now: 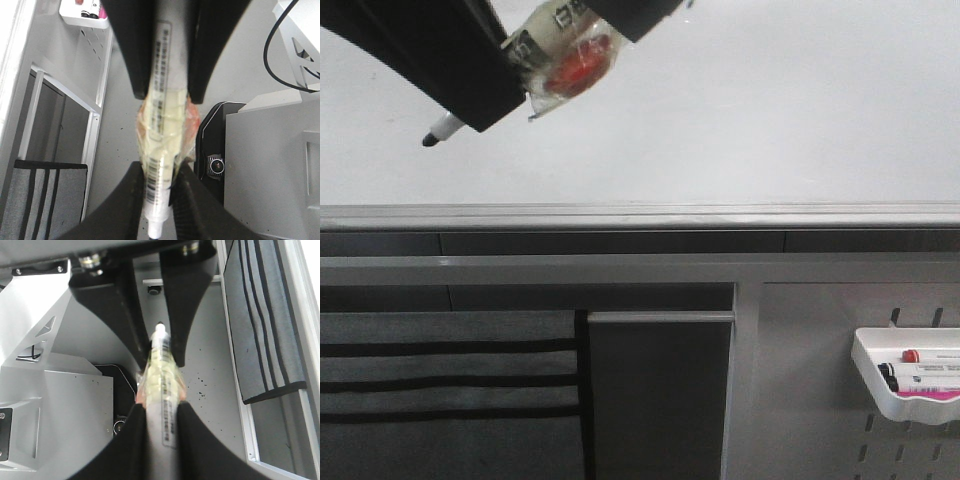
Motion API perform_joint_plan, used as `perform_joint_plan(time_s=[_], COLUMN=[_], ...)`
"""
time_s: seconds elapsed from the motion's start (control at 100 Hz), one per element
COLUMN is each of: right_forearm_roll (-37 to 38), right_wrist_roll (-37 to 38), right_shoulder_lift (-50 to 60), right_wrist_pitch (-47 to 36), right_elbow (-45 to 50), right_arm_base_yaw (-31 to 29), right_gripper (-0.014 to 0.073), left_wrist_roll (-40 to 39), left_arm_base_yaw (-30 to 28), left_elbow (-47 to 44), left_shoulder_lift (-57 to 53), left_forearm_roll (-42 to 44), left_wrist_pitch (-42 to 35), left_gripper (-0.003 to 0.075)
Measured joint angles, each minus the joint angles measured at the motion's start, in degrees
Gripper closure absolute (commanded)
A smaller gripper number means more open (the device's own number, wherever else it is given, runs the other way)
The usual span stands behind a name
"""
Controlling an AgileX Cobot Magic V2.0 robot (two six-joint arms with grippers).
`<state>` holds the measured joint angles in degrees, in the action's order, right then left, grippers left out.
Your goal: Write number 3 on whiteboard
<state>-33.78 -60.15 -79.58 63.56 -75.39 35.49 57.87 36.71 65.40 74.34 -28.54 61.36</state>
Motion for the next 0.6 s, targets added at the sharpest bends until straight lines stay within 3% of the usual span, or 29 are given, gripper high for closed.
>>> perform_joint_plan(time_s=[0.06,0.14,0.25,0.42,0.6], right_forearm_roll=[0.1,0.7,3.8,12.5,14.9], right_wrist_roll=[0.0,0.3,4.2,16.9,26.0], right_shoulder_lift=[0.0,0.1,1.5,6.9,15.8], right_wrist_pitch=[-0.1,-0.2,-1.1,-2.4,-7.0], right_elbow=[0.0,0.0,-0.1,-0.1,5.8], right_arm_base_yaw=[0.0,0.0,0.0,-1.2,-9.0], right_gripper=[0.0614,0.0614,0.0614,0.0614,0.0614], left_wrist_roll=[0.0,0.0,-0.2,-3.3,-9.9], left_arm_base_yaw=[0.0,0.0,-0.4,-4.1,-11.0], left_elbow=[0.0,0.0,0.0,0.0,-4.1], left_shoulder_lift=[0.0,0.0,-1.3,-7.0,-15.4], left_forearm_roll=[0.1,0.4,0.2,-0.2,-0.2], left_wrist_pitch=[-0.8,-2.4,-5.1,-6.4,-9.3], left_gripper=[0.0393,0.0332,0.0332,0.0332,0.0332])
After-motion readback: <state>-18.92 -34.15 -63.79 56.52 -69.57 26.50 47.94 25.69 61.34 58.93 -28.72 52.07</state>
